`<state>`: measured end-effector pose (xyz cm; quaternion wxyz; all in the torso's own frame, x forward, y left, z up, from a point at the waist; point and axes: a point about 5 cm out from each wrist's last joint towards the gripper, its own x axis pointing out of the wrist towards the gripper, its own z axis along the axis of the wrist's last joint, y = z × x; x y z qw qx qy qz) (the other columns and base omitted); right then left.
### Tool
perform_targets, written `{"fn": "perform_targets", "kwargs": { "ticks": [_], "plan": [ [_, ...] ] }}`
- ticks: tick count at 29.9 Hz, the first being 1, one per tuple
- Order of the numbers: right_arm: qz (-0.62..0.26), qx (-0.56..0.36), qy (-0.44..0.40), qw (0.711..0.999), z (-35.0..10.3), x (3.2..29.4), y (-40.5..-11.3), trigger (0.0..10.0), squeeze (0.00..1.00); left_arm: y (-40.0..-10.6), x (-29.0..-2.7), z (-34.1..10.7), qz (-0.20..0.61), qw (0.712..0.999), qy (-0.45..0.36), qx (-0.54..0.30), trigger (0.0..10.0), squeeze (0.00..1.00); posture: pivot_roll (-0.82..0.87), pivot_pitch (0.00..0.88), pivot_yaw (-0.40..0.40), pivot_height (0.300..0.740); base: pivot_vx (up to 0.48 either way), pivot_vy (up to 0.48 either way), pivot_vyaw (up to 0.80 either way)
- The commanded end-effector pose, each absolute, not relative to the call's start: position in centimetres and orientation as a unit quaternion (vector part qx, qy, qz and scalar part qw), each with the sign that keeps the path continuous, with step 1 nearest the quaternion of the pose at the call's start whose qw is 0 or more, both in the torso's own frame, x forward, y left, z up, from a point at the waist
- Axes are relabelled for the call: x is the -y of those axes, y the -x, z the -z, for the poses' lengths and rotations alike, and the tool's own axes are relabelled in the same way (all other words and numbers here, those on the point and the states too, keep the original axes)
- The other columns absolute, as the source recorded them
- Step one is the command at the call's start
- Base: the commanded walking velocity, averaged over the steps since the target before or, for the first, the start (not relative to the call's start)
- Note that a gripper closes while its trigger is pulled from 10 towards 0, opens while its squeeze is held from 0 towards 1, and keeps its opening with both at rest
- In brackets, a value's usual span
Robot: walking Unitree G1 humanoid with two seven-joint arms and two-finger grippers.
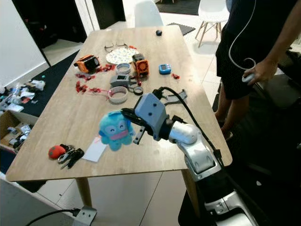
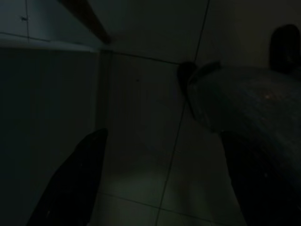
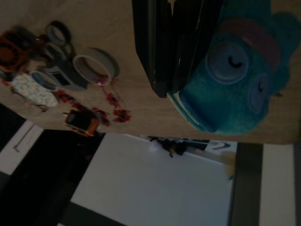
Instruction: Hang keys on a hook
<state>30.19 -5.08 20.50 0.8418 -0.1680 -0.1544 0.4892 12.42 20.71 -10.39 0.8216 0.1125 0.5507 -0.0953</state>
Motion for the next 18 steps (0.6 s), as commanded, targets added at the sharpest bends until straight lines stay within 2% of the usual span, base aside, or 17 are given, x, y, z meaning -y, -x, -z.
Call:
{"fn": "perform_targets", "kwargs": {
  "ticks": [1,14,18],
  "plan": [
    [-0.49,0.154,0.174,0.84,-20.43,5.33,-30.2,10.0,0.0,-11.63,-19.8,10.77,0.109,0.814,-0.098,-0.562,10.0,0.0,-0.1,0.047,0.057,0.74,0.0,-0.382,0.0],
    [-0.491,0.156,0.171,0.84,-20.45,5.14,-30.2,10.0,0.0,-11.75,-19.82,10.73,0.108,0.815,-0.097,-0.561,10.0,0.0,-0.09,0.046,0.058,0.74,0.0,-0.407,0.0],
    [-0.491,0.156,0.171,0.84,-20.38,5.17,-30.14,10.0,0.0,-11.98,-19.96,10.64,0.096,0.821,-0.093,-0.555,10.0,0.0,-0.09,0.048,0.059,0.74,0.0,-0.208,0.0]
  ]
}}
